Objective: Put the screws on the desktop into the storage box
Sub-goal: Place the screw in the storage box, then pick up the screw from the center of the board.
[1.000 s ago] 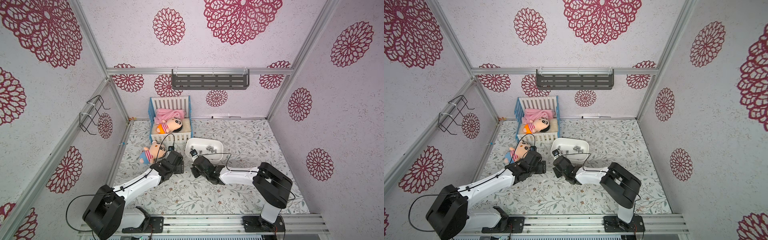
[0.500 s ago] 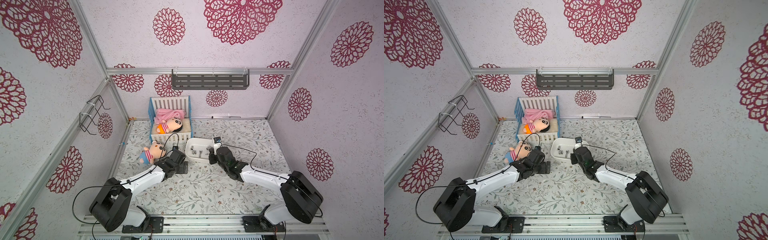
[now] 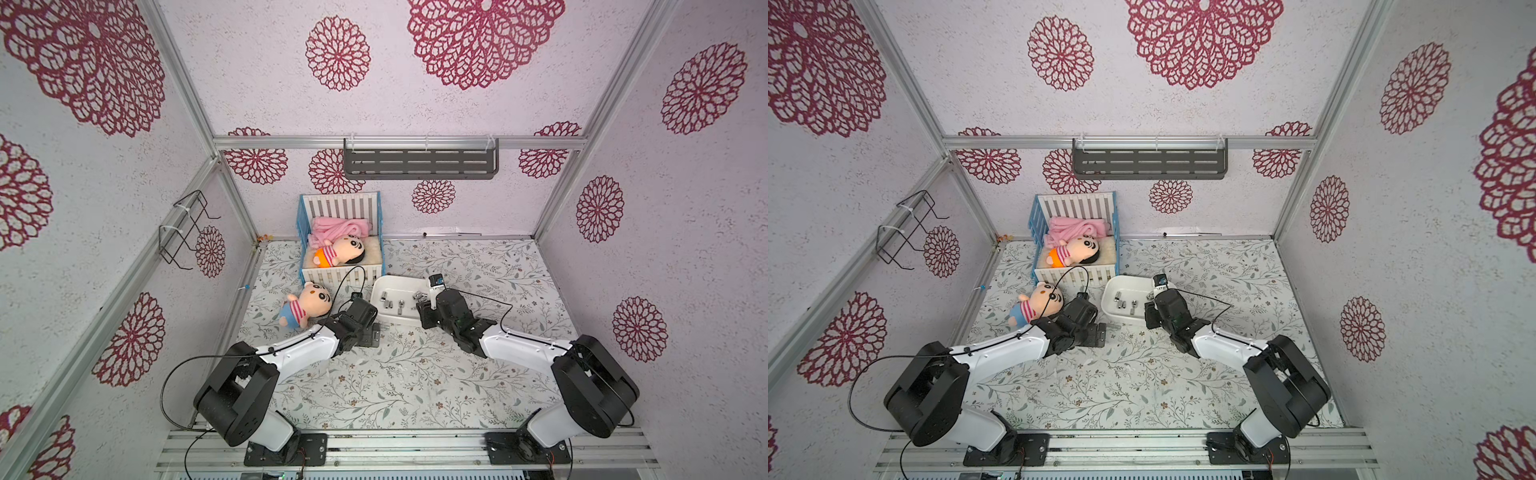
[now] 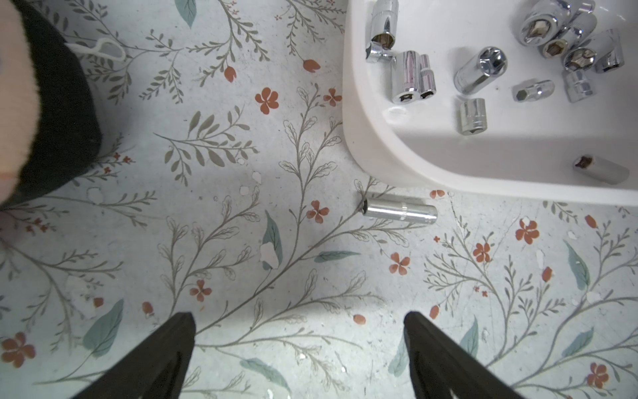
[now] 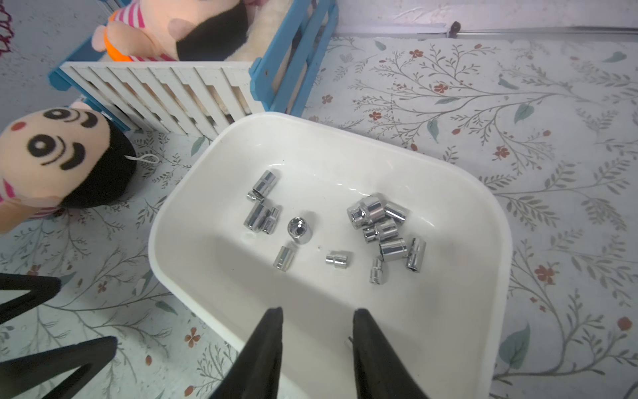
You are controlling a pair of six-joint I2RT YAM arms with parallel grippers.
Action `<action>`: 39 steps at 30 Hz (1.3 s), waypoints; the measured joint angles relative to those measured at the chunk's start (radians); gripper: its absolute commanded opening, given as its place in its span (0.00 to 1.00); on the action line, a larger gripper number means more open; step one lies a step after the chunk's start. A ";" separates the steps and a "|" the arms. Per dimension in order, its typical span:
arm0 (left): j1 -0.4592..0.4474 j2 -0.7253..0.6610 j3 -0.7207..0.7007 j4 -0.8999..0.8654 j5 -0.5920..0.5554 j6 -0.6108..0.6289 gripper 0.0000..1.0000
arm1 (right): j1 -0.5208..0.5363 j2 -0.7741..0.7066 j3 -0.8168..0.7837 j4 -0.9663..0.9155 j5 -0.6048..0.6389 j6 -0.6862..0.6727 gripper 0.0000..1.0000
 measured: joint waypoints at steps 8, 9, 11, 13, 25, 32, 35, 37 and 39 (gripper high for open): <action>0.000 -0.044 -0.004 -0.009 -0.061 -0.004 0.98 | 0.095 -0.022 -0.027 0.045 -0.078 -0.042 0.44; 0.000 -0.061 -0.006 -0.010 -0.072 -0.005 0.98 | 0.124 -0.022 -0.026 0.043 -0.096 -0.056 0.44; 0.003 -0.085 -0.007 -0.009 -0.086 -0.010 0.98 | 0.167 -0.018 -0.013 0.029 -0.124 -0.078 0.44; 0.008 -0.099 -0.009 -0.008 -0.104 -0.021 0.97 | 0.208 0.005 0.019 0.012 -0.150 -0.101 0.44; 0.045 -0.125 -0.046 -0.011 -0.144 -0.073 0.98 | 0.237 0.194 0.107 -0.064 -0.140 -0.136 0.47; 0.060 -0.123 -0.046 -0.010 -0.115 -0.077 0.98 | 0.238 0.308 0.172 -0.105 -0.069 -0.129 0.48; 0.061 -0.124 -0.046 -0.010 -0.109 -0.077 0.98 | 0.235 0.341 0.192 -0.119 -0.036 -0.117 0.49; 0.061 -0.124 -0.046 -0.010 -0.107 -0.077 0.98 | 0.233 0.357 0.201 -0.124 -0.019 -0.109 0.49; 0.062 -0.124 -0.046 -0.010 -0.104 -0.077 0.98 | 0.227 0.368 0.206 -0.125 -0.005 -0.104 0.50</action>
